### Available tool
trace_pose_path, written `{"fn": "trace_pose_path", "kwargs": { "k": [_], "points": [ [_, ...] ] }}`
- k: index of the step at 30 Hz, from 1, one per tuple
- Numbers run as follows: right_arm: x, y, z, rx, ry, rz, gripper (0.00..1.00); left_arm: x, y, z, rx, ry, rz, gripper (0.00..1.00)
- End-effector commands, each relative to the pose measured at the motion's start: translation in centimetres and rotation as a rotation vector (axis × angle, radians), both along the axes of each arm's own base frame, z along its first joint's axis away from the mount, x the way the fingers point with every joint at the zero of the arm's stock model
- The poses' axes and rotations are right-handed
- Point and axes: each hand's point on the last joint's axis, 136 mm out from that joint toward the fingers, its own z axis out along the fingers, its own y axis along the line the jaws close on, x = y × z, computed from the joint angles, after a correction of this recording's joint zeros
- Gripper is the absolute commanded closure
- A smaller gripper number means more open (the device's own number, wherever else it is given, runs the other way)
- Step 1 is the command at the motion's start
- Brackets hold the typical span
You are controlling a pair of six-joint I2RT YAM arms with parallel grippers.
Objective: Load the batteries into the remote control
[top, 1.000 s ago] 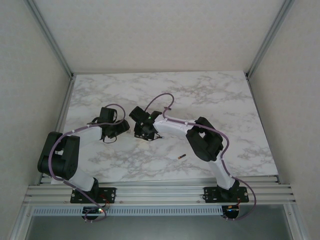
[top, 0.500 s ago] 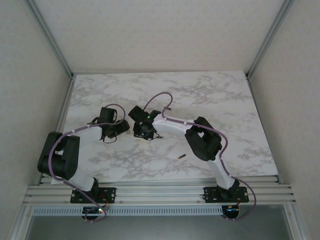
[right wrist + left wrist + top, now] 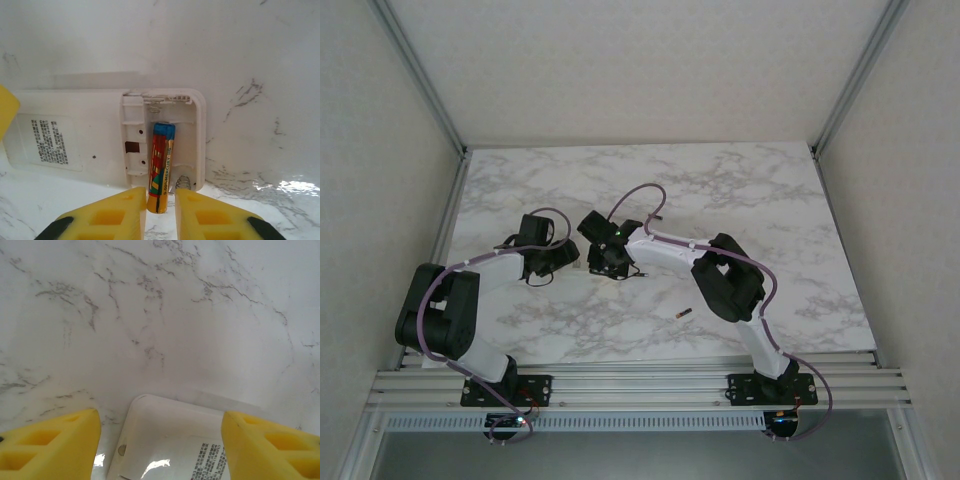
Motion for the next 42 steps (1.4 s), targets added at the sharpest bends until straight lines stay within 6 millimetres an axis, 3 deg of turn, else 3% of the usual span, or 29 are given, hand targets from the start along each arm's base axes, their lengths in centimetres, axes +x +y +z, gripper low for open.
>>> {"fn": "trace_pose_path", "kwargs": {
  "k": [1, 23, 33, 42],
  "points": [
    [1.4, -0.5, 1.9, -0.003, -0.055, -0.013, 0.8, -0.4, -0.1, -0.3, -0.007, 0.012, -0.005, 0.36],
    [1.8, 0.1, -0.7, -0.033, -0.049, 0.06, 0.84, -0.4, -0.1, -0.4, -0.005, 0.014, -0.004, 0.36],
    [1.8, 1.4, 0.0, 0.001, -0.086, 0.123, 0.85, -0.5, -0.1, -0.5, -0.007, 0.015, -0.005, 0.36],
    [1.9, 0.3, -2.3, -0.098, -0.088, 0.136, 0.85, -0.5, -0.1, -0.4, -0.006, 0.015, -0.005, 0.36]
  ]
}}
